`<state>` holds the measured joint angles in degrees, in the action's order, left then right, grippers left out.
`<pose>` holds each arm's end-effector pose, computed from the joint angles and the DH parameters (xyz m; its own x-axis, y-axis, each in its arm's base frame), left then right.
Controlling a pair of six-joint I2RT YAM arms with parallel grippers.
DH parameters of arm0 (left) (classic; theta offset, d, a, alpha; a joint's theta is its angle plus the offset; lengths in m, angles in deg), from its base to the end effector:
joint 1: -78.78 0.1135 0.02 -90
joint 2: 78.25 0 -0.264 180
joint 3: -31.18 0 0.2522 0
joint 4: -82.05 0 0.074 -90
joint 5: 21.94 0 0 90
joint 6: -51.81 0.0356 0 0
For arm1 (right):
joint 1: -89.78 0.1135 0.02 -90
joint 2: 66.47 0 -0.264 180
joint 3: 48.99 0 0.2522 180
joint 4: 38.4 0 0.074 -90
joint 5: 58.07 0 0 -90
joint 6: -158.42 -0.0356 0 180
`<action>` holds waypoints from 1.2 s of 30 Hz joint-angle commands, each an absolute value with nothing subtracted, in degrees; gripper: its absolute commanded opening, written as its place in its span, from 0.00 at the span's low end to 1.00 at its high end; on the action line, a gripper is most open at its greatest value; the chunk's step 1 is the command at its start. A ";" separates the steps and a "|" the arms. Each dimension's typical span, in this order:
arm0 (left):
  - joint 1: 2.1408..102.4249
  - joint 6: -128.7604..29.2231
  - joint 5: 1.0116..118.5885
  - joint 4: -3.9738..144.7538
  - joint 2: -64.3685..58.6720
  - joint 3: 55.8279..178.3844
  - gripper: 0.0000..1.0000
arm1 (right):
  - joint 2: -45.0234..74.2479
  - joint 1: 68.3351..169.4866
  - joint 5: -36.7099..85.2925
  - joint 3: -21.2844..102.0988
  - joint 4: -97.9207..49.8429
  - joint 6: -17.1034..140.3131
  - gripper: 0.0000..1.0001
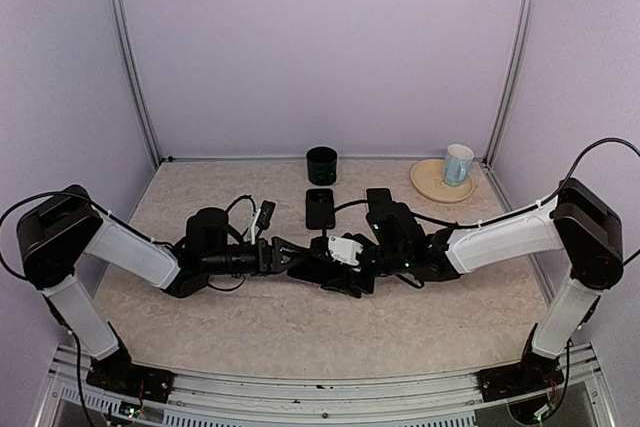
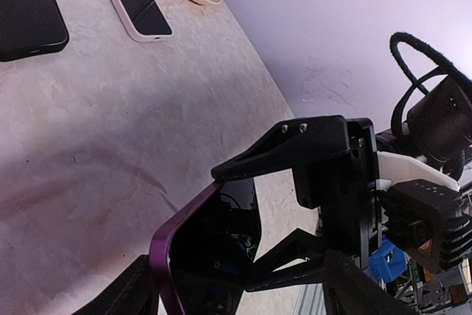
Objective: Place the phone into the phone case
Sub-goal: Pass from the right arm to the left
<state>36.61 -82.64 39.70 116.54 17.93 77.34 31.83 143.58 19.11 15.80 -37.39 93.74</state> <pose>0.2198 -0.2220 0.1545 -0.7929 -0.1133 -0.5987 0.5249 0.3721 -0.7655 0.2050 0.2935 0.1739 0.0802 -0.5966 -0.7986 -0.9520 0.1916 -0.2387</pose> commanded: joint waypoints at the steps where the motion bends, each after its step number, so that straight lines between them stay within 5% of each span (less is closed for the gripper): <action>1: 36.87 -83.18 36.16 119.33 18.78 78.62 0.71 | 29.04 144.95 21.54 15.73 -41.07 95.08 0.49; 18: 36.86 -84.68 35.08 119.64 18.34 78.34 0.40 | 28.98 146.65 29.95 15.63 -44.06 97.80 0.49; 30: 36.77 -84.94 35.64 119.77 18.95 78.34 0.02 | 29.22 147.24 33.07 15.05 -45.29 99.13 0.50; 36: 36.77 -84.80 35.96 119.64 18.28 78.16 0.00 | 28.63 147.26 34.32 14.45 -46.31 99.19 0.57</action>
<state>37.22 -84.19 37.08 117.80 18.60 77.34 31.11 146.80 30.24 15.05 -41.45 98.96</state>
